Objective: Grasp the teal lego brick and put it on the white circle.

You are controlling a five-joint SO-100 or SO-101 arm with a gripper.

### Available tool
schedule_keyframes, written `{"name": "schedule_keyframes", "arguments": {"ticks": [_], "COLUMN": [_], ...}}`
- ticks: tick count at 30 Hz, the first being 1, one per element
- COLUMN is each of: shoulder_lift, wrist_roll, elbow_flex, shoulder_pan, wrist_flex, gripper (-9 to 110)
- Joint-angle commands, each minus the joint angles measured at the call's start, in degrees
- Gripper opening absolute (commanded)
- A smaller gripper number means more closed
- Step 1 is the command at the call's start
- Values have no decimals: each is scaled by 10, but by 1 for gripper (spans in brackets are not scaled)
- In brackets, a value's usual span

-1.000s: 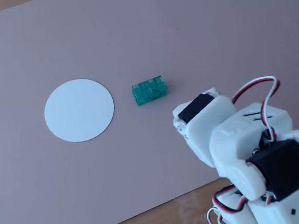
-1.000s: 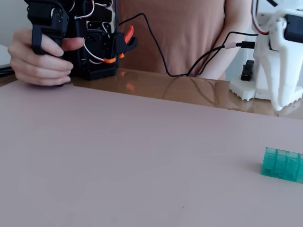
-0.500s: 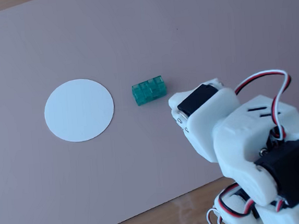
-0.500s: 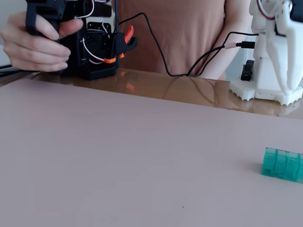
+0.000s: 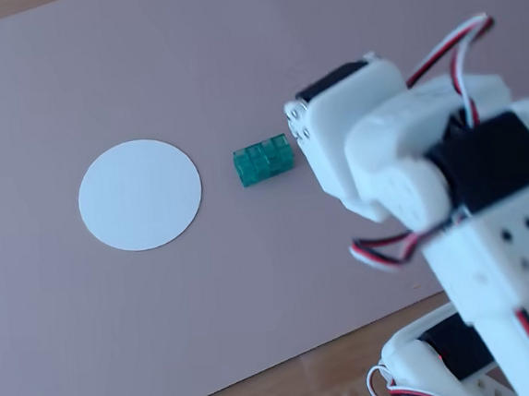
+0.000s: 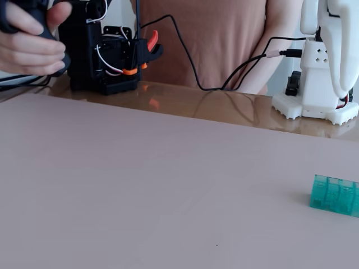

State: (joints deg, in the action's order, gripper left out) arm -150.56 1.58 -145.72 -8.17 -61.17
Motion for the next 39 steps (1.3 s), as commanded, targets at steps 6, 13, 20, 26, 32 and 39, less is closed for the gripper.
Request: {"name": "schedule_keyframes", "arguments": {"ticks": [6, 13, 20, 26, 32, 39], "shoulder_lift": [279, 443, 570, 635, 658, 563], "wrist_roll": [-14, -18, -42, -50, -68, -67], "elbow_flex": [174, 256, 287, 296, 320, 276], "shoulder_pan": [36, 14, -19, -13, -9, 4], "wrist_flex": [-2, -26, -28, -9, -6, -12], "gripper": [0, 26, 28, 25, 0, 0]}}
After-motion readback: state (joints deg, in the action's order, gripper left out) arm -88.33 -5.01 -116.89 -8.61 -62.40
